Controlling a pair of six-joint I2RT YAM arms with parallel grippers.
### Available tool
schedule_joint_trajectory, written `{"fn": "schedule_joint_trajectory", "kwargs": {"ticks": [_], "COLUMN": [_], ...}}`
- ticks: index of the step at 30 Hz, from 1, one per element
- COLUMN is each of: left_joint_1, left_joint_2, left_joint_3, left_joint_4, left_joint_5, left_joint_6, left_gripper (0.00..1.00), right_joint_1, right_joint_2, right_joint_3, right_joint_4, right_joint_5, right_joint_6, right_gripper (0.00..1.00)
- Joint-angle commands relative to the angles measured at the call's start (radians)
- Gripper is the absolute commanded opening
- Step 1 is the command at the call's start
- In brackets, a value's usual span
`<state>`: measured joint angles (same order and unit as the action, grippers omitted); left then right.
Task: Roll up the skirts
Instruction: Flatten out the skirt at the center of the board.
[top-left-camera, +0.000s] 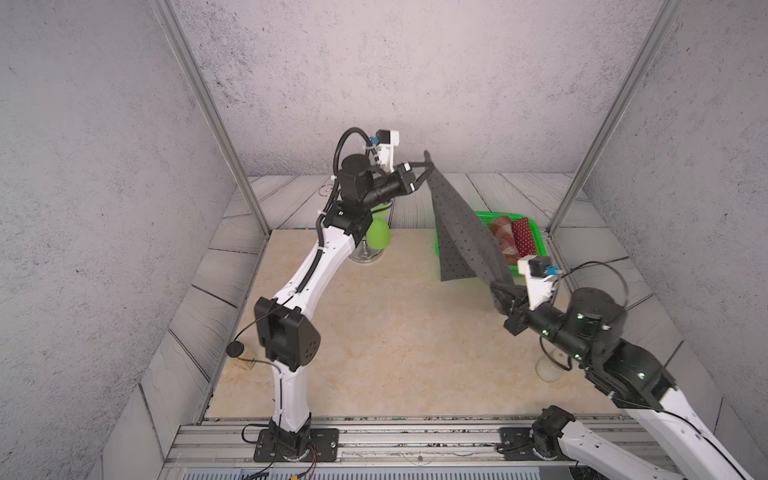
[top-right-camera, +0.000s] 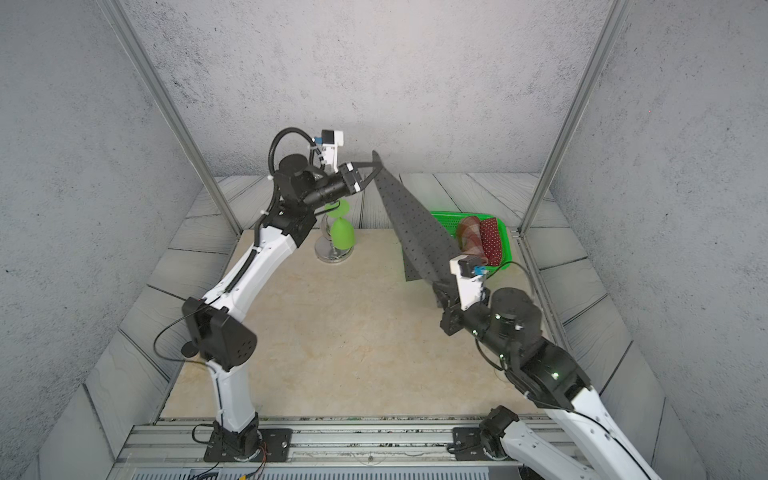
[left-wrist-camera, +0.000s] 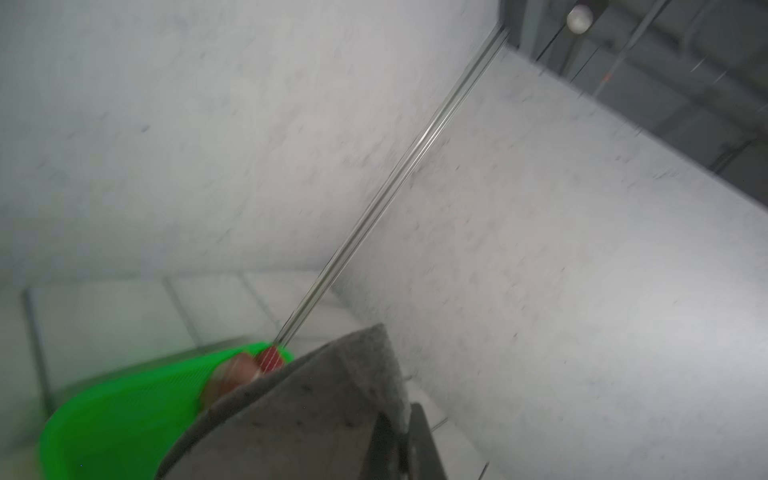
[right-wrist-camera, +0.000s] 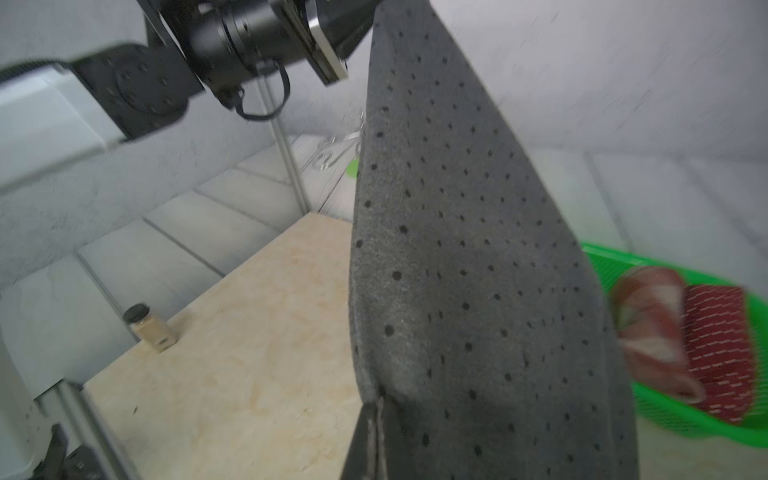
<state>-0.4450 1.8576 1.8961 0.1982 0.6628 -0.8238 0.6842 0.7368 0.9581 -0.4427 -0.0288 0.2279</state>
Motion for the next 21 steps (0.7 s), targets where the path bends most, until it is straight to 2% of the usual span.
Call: {"fn": "schedule_joint_trajectory", "kwargs": {"ticks": [1, 3, 5, 8, 10, 13, 16, 19, 21], "left_joint_1": [0.061, 0.124, 0.164, 0.228, 0.273, 0.315, 0.325, 0.291, 0.214], "left_joint_2": [-0.147, -0.246, -0.33, -0.406, -0.435, -0.437, -0.41, -0.332, -0.288], "left_joint_3": [-0.35, -0.546, -0.683, -0.809, -0.833, -0.779, -0.666, -0.481, -0.33], "left_joint_4": [0.21, 0.2, 0.156, 0.091, 0.03, -0.114, -0.236, -0.333, -0.421], "left_joint_5": [-0.073, -0.129, -0.181, -0.205, -0.25, -0.273, -0.257, -0.178, -0.178], "left_joint_6": [0.019, 0.012, 0.044, 0.082, 0.077, 0.147, 0.246, 0.284, 0.373], "left_gripper": [0.0, 0.0, 0.0, 0.0, 0.0, 0.0, 0.0, 0.0, 0.0], "right_joint_1": [0.127, 0.242, 0.318, 0.402, 0.438, 0.478, 0.49, 0.485, 0.46], "right_joint_2": [0.072, 0.179, 0.293, 0.446, 0.52, 0.605, 0.619, 0.551, 0.435], "right_joint_3": [-0.136, -0.176, -0.184, -0.172, -0.153, -0.099, -0.065, -0.038, -0.036], "right_joint_4": [0.211, 0.295, 0.36, 0.447, 0.494, 0.502, 0.499, 0.408, 0.324], "right_joint_5": [-0.027, 0.034, 0.047, 0.042, 0.032, 0.024, 0.038, 0.17, 0.26], "right_joint_6": [0.068, 0.06, 0.069, 0.084, 0.095, 0.09, 0.087, 0.073, 0.062], "right_gripper": [0.0, 0.0, 0.0, 0.0, 0.0, 0.0, 0.0, 0.0, 0.0]}}
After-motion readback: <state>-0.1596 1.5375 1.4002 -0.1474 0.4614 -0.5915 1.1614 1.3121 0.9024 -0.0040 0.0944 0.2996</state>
